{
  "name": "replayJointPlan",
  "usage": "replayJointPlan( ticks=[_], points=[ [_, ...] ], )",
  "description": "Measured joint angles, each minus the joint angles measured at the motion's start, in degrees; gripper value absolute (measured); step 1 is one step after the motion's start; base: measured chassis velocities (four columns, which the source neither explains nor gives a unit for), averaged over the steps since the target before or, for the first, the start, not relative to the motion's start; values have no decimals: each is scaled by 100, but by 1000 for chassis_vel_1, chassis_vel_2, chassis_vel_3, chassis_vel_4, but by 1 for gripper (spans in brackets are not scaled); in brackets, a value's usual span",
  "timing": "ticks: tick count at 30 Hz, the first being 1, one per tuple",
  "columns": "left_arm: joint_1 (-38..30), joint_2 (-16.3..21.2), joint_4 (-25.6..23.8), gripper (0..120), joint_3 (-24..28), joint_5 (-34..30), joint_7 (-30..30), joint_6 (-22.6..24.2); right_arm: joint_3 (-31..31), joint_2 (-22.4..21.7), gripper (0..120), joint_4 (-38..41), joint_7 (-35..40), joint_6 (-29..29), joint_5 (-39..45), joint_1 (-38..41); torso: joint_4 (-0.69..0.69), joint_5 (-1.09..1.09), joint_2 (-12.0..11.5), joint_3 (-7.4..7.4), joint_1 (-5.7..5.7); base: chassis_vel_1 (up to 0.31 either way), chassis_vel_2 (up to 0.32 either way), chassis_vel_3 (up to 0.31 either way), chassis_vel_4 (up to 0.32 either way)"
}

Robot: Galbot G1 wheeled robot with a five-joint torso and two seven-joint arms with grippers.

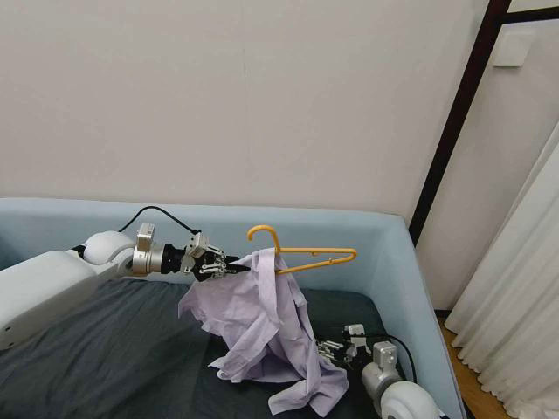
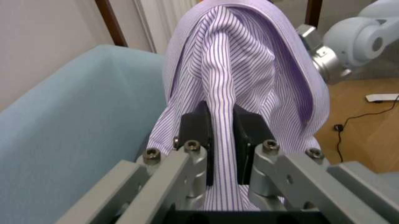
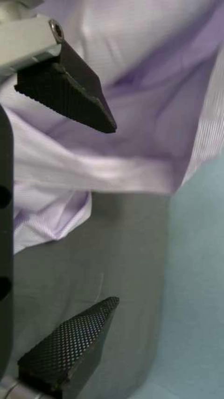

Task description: Pick up the clothes from the sofa and hang them on the clothes hanger.

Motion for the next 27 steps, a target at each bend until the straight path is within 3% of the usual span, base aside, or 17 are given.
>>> replayJointPlan(
  ticks=[7, 15, 27],
  points=[
    [74, 193, -144, 8, -77, -1, -3, -1, -257, 397, 100, -425, -42, -80, -28, 153, 3, 3, -1, 0, 0, 0, 0, 0, 0],
    [152, 236, -179, 8, -123, 0, 5, -1, -446, 514, 98, -575, -210, -113, -142, 153, 1, 1, -1, 0, 0, 0, 0, 0, 0],
    [162, 184, -176, 8, -114, 5, 21, 6, -514, 640, 56, -839, -274, -129, -69, 254, 1, 1, 0, 0, 0, 0, 0, 0, 0]
  ],
)
